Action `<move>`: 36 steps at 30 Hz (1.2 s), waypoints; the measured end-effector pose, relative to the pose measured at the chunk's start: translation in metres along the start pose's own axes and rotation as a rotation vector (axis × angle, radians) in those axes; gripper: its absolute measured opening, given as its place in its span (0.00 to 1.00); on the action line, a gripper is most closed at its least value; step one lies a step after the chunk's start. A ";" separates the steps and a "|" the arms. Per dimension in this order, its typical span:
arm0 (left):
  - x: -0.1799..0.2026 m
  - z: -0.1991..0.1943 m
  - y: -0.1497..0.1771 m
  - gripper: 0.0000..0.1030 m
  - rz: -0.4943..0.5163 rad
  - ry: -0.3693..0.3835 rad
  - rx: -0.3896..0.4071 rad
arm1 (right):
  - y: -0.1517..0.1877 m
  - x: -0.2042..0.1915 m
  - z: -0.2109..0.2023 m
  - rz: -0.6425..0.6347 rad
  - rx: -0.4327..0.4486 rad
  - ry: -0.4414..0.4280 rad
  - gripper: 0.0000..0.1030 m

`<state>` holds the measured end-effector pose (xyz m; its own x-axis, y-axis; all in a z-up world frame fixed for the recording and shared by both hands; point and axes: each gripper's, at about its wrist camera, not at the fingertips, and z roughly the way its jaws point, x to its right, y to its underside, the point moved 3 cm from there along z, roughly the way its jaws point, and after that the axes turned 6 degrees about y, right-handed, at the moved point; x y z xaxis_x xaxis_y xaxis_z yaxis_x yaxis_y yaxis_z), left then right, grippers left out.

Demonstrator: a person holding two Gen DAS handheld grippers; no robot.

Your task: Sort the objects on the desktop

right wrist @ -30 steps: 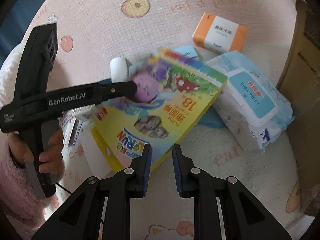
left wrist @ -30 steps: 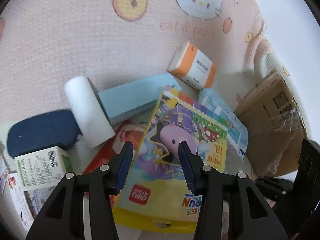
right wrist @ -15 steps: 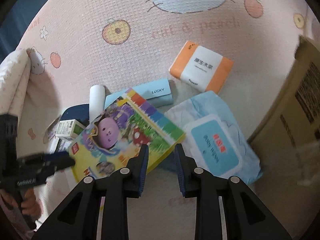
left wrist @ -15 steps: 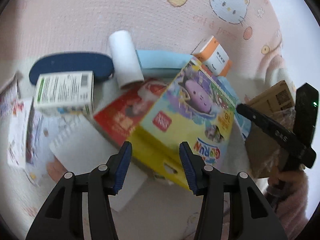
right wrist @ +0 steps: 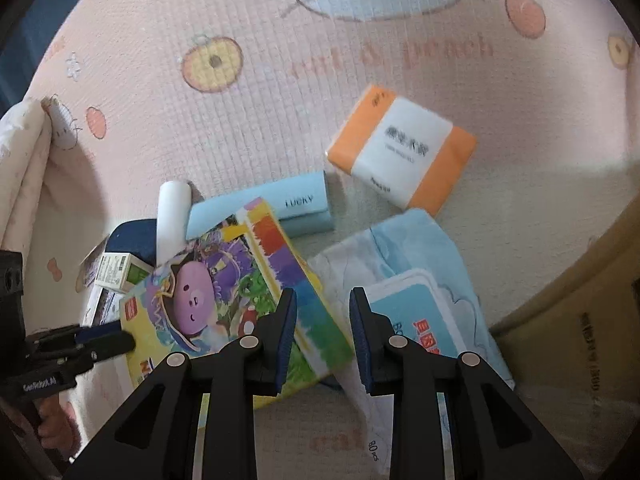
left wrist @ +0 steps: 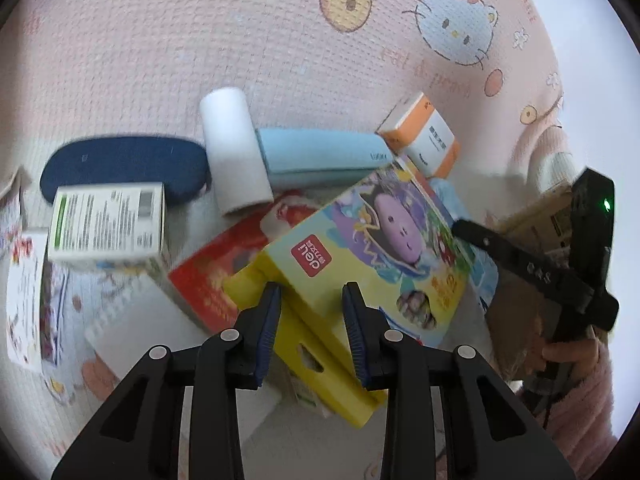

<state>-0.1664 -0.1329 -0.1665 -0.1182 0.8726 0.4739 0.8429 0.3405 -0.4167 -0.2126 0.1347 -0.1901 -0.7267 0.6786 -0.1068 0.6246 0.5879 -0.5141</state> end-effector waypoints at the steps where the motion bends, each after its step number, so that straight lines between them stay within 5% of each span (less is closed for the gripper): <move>1: 0.001 0.002 -0.004 0.34 0.013 -0.006 -0.003 | 0.002 0.001 -0.001 0.008 -0.001 0.004 0.23; 12: 0.024 0.033 -0.053 0.34 0.188 -0.066 -0.053 | 0.045 -0.015 -0.029 0.003 -0.060 0.047 0.26; 17: 0.029 0.028 -0.050 0.36 0.220 -0.095 -0.057 | 0.047 -0.024 -0.036 -0.016 -0.055 0.090 0.26; 19: 0.023 0.020 -0.042 0.39 0.201 -0.103 -0.063 | 0.045 -0.022 -0.037 -0.009 -0.054 0.081 0.26; 21: 0.015 0.012 -0.033 0.53 0.177 -0.117 -0.063 | 0.041 -0.019 -0.038 -0.004 -0.061 0.085 0.27; 26: -0.011 -0.005 -0.011 0.54 0.084 -0.106 -0.071 | 0.039 -0.010 -0.038 0.028 -0.071 0.064 0.27; 32: -0.029 -0.003 -0.001 0.54 -0.138 0.034 -0.085 | 0.035 -0.009 -0.033 0.047 -0.081 0.048 0.28; 36: -0.026 0.005 -0.002 0.54 -0.181 0.068 -0.093 | 0.035 -0.008 -0.029 0.081 -0.088 0.017 0.29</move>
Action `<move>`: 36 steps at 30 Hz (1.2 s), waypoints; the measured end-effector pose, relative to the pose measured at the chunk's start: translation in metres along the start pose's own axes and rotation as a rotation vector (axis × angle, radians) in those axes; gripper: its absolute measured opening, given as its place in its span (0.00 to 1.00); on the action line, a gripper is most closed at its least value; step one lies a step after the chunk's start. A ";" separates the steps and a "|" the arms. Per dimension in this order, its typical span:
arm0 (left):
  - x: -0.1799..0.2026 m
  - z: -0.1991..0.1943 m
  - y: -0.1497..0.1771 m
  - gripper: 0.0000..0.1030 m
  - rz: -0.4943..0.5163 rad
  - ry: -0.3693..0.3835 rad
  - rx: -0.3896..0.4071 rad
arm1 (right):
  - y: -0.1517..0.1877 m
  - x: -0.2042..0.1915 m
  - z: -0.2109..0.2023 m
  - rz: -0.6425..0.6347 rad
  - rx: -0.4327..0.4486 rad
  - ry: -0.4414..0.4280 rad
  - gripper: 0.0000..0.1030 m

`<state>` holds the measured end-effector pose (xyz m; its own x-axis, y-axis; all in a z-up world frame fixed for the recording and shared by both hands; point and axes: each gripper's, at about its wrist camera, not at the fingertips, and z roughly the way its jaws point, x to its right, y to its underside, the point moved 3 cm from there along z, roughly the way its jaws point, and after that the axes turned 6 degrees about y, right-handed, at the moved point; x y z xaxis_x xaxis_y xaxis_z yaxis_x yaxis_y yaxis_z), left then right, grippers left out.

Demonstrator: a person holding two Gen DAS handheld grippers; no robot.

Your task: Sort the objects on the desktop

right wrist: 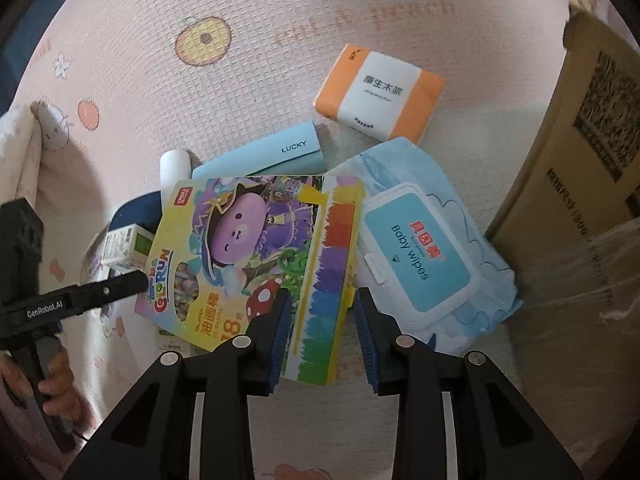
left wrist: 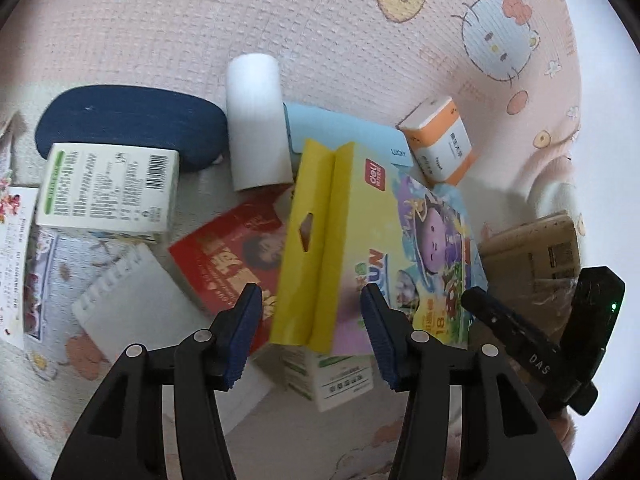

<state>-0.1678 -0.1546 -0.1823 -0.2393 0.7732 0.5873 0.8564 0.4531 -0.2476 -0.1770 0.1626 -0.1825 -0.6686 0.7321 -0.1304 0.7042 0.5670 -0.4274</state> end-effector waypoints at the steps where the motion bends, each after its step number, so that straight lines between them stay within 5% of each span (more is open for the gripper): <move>1: 0.002 0.001 -0.001 0.54 0.000 0.000 0.005 | 0.000 0.000 0.001 0.002 0.000 -0.004 0.29; 8: 0.019 0.003 -0.009 0.48 0.077 -0.086 0.046 | -0.008 0.004 0.009 0.038 -0.002 -0.043 0.32; 16: 0.020 0.010 -0.024 0.49 0.089 -0.087 0.035 | -0.023 0.010 0.019 0.066 -0.011 -0.072 0.37; 26: 0.048 0.032 -0.055 0.49 0.238 -0.126 0.055 | -0.020 0.023 0.014 0.155 -0.002 -0.006 0.38; 32: 0.043 0.031 -0.068 0.49 0.175 -0.087 0.072 | -0.007 0.013 0.006 0.101 -0.048 -0.025 0.38; 36: 0.036 0.015 -0.059 0.49 0.117 -0.100 0.094 | -0.020 0.016 -0.005 0.036 0.023 0.051 0.38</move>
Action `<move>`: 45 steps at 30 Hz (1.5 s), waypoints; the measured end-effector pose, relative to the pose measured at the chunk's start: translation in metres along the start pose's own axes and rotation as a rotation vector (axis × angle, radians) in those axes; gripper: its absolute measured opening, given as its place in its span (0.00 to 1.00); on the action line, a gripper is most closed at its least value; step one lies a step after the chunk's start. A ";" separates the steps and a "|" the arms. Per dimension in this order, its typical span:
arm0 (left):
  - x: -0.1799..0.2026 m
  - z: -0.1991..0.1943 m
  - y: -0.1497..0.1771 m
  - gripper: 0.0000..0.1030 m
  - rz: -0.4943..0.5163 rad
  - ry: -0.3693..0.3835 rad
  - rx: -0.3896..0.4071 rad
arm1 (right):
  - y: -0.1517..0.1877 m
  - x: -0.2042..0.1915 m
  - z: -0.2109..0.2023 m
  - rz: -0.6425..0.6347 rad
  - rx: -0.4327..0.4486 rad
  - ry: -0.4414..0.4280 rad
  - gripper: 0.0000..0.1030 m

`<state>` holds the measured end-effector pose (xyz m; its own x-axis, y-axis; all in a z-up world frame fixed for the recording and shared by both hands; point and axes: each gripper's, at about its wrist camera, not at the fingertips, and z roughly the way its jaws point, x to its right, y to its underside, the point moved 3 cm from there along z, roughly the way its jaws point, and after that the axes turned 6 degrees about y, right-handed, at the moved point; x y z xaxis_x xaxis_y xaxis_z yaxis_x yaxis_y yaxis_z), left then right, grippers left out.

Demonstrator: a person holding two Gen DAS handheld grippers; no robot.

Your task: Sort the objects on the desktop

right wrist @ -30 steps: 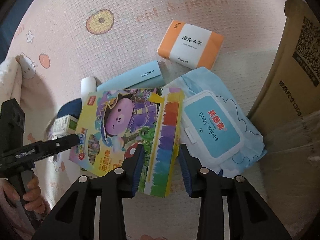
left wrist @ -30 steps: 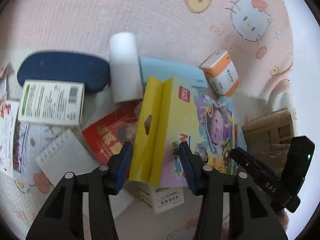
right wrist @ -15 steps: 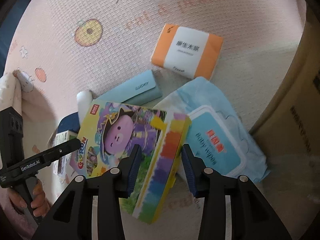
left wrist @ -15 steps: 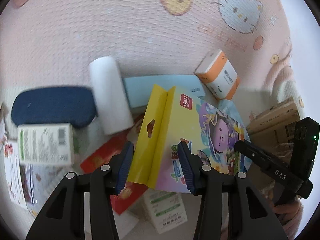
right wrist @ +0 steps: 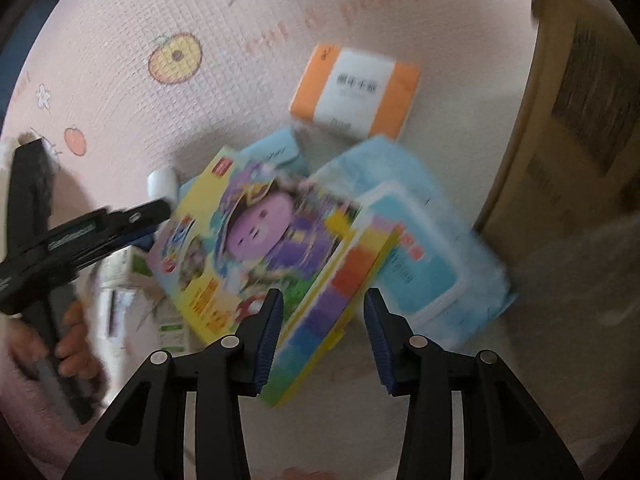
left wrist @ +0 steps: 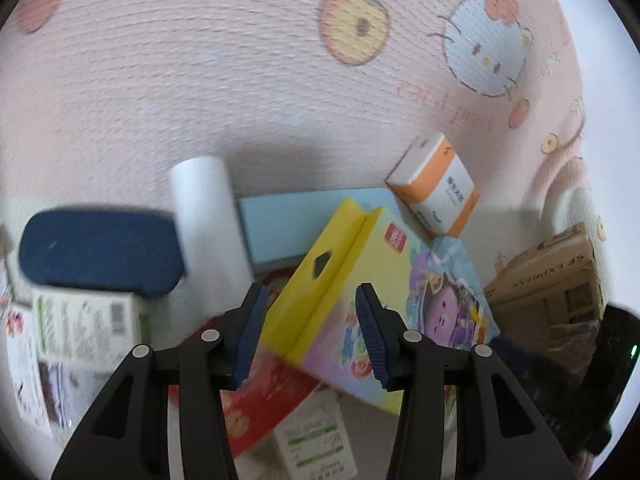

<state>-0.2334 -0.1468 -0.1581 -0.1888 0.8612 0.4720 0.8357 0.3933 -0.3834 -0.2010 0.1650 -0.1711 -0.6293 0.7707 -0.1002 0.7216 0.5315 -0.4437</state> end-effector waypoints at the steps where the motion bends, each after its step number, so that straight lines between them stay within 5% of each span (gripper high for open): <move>1: -0.003 -0.003 0.006 0.49 -0.014 -0.006 -0.009 | -0.005 0.001 -0.002 -0.012 0.015 0.001 0.38; 6: -0.007 0.001 0.032 0.49 -0.057 0.046 -0.085 | -0.029 0.005 -0.003 -0.076 0.140 -0.048 0.38; 10: -0.002 0.006 0.043 0.49 -0.086 0.104 -0.104 | -0.034 0.011 0.024 -0.076 0.052 0.015 0.38; 18: 0.007 0.011 0.018 0.38 0.035 0.052 -0.033 | -0.010 0.004 0.016 -0.073 -0.027 -0.059 0.39; 24: 0.000 0.016 0.015 0.38 -0.052 0.103 -0.092 | 0.008 -0.014 0.006 -0.127 -0.041 -0.097 0.39; 37: 0.014 0.024 0.032 0.43 -0.118 0.148 -0.095 | -0.037 -0.020 0.041 -0.120 -0.087 -0.194 0.40; 45: 0.016 0.025 0.029 0.43 -0.093 0.135 -0.088 | -0.043 -0.018 0.063 -0.013 -0.124 -0.301 0.55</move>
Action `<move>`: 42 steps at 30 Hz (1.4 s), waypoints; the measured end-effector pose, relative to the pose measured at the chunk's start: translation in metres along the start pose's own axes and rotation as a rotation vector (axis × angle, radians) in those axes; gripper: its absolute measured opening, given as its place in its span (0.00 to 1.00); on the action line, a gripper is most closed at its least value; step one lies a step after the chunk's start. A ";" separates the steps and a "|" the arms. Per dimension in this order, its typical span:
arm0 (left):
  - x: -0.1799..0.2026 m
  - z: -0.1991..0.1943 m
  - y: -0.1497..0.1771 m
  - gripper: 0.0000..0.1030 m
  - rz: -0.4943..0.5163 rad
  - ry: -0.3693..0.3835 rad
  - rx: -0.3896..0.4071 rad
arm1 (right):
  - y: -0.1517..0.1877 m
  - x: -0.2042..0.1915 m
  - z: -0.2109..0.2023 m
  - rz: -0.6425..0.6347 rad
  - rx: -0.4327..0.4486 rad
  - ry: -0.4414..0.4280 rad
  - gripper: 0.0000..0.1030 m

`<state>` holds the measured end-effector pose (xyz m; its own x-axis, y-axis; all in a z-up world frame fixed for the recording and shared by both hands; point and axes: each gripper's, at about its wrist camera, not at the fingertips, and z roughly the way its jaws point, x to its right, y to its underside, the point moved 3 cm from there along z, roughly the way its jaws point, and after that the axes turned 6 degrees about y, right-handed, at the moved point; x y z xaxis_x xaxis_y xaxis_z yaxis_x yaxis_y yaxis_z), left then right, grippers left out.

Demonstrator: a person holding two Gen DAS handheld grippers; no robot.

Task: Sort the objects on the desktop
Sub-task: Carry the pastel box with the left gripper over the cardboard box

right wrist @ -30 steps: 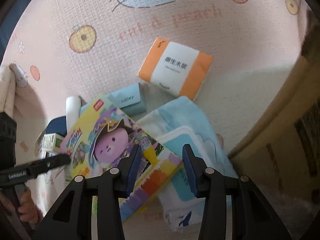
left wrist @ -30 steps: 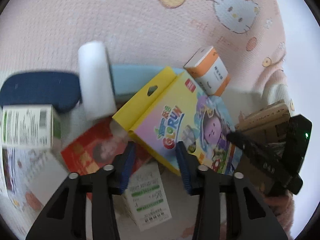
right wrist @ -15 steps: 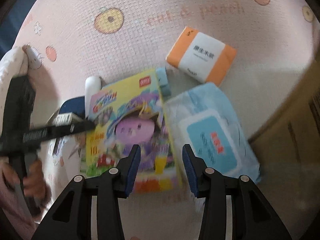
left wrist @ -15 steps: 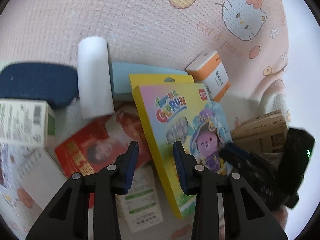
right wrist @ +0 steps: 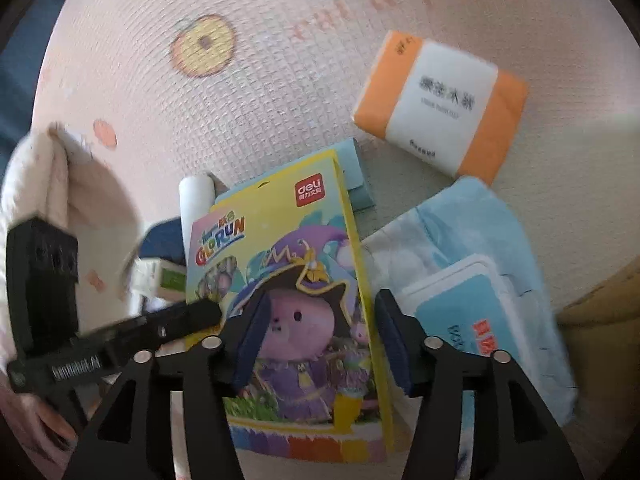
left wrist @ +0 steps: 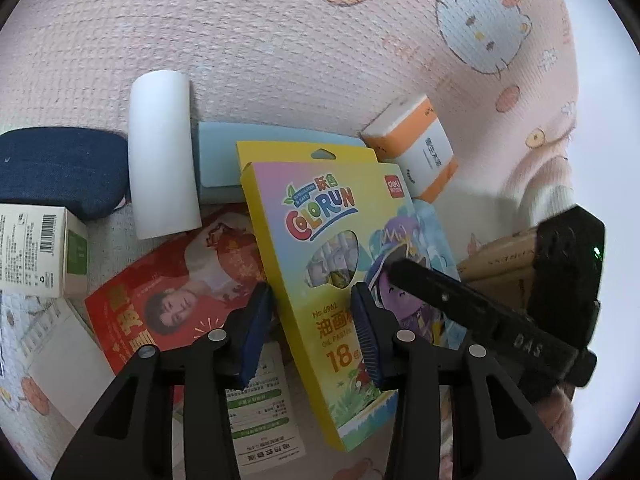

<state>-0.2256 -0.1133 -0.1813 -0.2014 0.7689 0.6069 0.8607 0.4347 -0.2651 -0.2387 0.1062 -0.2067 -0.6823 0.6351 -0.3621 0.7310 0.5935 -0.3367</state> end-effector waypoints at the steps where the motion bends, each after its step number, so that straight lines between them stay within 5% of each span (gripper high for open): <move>1: 0.000 0.000 0.000 0.43 -0.006 0.004 -0.004 | -0.002 -0.001 0.002 -0.003 0.003 -0.003 0.55; 8: 0.001 -0.004 0.002 0.42 -0.004 0.007 -0.003 | -0.001 -0.019 -0.003 -0.066 0.008 0.057 0.54; 16: 0.016 -0.036 -0.001 0.42 0.006 0.074 0.092 | 0.005 -0.043 -0.045 -0.110 0.094 0.117 0.54; 30: 0.138 -0.084 -0.002 0.42 0.224 0.205 0.229 | 0.011 -0.047 -0.188 -0.112 0.388 0.215 0.53; 42: 0.247 -0.058 0.004 0.42 0.392 0.275 0.186 | 0.020 0.007 -0.283 -0.064 0.509 0.304 0.53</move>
<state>-0.2448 0.0512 0.0116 0.2720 0.7500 0.6029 0.7443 0.2331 -0.6258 -0.2285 0.2626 0.0302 -0.6397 0.7636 -0.0877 0.5461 0.3713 -0.7509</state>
